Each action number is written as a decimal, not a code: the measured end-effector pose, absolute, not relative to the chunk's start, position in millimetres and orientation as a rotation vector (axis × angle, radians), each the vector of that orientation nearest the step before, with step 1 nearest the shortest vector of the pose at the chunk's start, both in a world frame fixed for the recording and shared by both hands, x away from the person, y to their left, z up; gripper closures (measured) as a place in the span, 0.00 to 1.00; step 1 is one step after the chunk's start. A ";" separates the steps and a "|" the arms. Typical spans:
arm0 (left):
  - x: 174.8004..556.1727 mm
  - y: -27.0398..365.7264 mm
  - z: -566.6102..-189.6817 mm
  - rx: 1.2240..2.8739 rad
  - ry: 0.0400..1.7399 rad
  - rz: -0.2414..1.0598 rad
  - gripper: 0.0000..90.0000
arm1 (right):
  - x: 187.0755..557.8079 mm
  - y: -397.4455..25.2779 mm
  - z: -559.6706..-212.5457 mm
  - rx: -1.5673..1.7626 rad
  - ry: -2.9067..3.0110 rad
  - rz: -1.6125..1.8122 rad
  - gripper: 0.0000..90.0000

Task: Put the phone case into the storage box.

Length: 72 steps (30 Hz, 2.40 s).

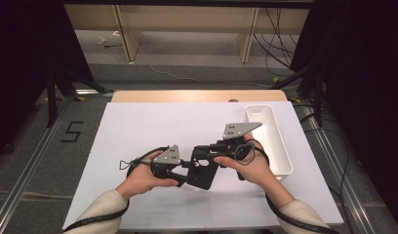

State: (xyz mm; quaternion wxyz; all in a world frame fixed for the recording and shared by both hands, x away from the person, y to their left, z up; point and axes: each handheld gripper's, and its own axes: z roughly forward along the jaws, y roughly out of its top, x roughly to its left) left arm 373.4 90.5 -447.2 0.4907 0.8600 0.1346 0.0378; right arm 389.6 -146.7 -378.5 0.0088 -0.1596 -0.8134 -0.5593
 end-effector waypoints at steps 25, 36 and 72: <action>368.7 88.4 -438.4 2.100 0.345 0.007 0.89 | 389.6 -148.5 -372.6 -0.359 -2.578 -1.790 0.58; 369.9 90.4 -434.0 2.058 0.485 0.100 0.89 | 394.1 -159.2 -368.9 -0.546 -2.524 -1.988 0.29; 369.1 73.3 -426.6 1.904 0.811 0.333 0.89 | 387.2 -140.5 -393.4 -0.944 -2.638 -2.101 0.00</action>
